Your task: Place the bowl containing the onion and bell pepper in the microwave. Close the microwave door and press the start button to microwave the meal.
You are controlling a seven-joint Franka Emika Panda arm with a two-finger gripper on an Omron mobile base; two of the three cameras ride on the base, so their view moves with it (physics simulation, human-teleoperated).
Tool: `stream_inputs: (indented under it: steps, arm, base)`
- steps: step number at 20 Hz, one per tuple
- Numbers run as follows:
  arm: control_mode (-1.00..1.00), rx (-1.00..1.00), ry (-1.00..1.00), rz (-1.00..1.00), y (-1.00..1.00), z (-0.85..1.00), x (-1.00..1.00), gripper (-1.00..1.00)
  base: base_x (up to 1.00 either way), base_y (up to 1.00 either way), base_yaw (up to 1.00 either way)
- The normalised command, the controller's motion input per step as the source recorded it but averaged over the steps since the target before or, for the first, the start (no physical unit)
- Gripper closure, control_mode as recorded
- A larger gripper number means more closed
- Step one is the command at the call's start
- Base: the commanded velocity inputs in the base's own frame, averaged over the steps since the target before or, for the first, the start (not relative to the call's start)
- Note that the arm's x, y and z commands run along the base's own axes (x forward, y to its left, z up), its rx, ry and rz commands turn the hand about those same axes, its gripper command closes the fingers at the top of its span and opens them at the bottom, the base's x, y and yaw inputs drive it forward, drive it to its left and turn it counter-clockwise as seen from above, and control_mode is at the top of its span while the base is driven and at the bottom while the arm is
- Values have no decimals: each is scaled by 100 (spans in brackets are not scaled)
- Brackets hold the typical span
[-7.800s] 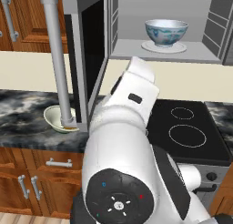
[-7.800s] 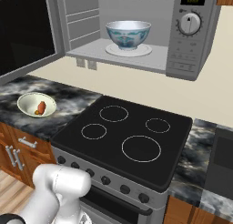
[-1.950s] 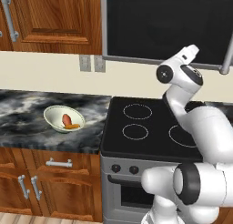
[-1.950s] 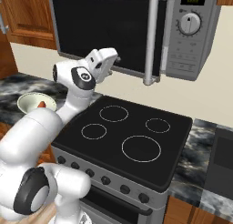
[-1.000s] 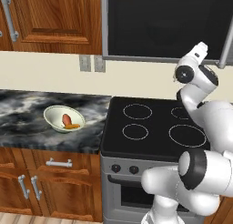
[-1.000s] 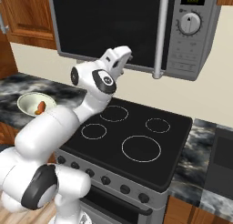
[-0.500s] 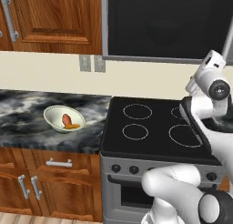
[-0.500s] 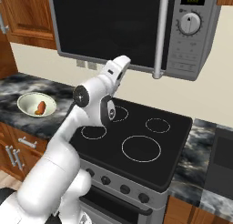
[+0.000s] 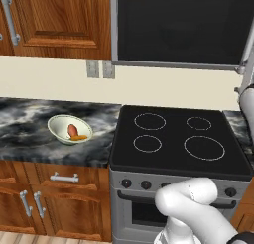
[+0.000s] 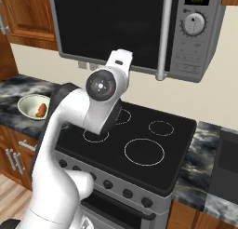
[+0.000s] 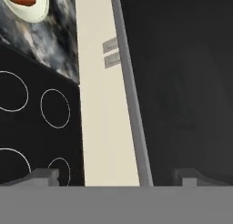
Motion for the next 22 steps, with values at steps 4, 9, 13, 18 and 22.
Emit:
stream_inputs:
  steps: [4, 9, 13, 18, 22]
  arm:
    - [-100, 1, 1, 12, -46, 0, -66, -100]
    - [-100, 9, -12, 0, -41, 0, -4, 100]
    - [-100, 10, -12, 0, -34, 0, 0, 100]
    - [-100, 16, -11, -1, -61, 0, 5, 100]
    - [-100, 18, -7, -4, -66, 0, 19, 100]
  base:
    - [0, 0, 0]
    - [0, 0, 0]
    - [0, 0, 0]
    - [0, 0, 0]
    - [0, 0, 0]
